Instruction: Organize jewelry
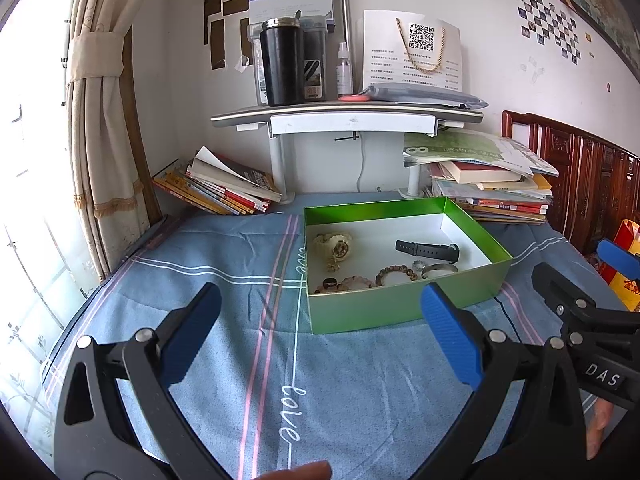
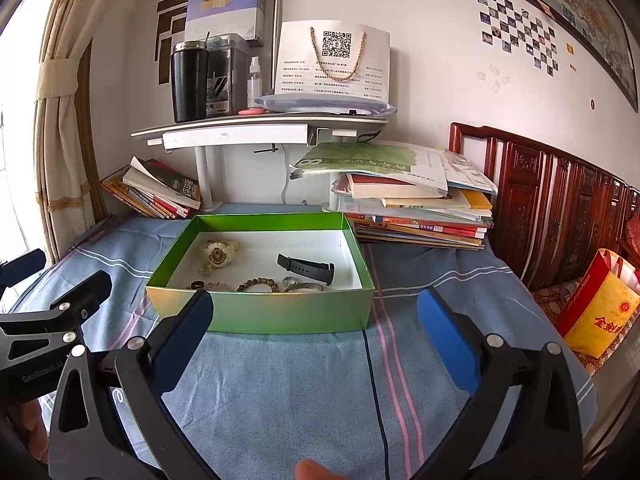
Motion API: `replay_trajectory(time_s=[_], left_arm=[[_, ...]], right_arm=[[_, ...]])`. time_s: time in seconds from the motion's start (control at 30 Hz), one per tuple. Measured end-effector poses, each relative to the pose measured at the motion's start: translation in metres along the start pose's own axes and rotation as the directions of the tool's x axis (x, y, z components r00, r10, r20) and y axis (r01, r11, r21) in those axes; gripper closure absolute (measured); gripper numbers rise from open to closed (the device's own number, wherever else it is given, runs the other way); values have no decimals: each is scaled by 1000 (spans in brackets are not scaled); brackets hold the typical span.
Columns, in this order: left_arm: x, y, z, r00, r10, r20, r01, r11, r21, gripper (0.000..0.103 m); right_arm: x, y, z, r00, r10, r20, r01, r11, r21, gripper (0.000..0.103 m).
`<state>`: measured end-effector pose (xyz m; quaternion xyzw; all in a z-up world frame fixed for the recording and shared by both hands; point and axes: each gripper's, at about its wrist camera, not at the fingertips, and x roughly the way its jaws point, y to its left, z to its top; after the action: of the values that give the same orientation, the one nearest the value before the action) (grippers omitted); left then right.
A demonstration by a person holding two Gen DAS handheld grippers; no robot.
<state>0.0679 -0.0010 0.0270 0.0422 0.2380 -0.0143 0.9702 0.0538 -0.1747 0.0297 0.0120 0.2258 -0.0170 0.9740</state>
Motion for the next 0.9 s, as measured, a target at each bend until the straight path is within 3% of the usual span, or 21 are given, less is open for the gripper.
replay_trajectory(time_s=[0.9], left_arm=[[0, 1, -3, 1000, 2, -7, -2, 1000, 2, 4]], right_arm=[[-1, 3, -1, 1000, -2, -3, 2, 1000, 5, 3]])
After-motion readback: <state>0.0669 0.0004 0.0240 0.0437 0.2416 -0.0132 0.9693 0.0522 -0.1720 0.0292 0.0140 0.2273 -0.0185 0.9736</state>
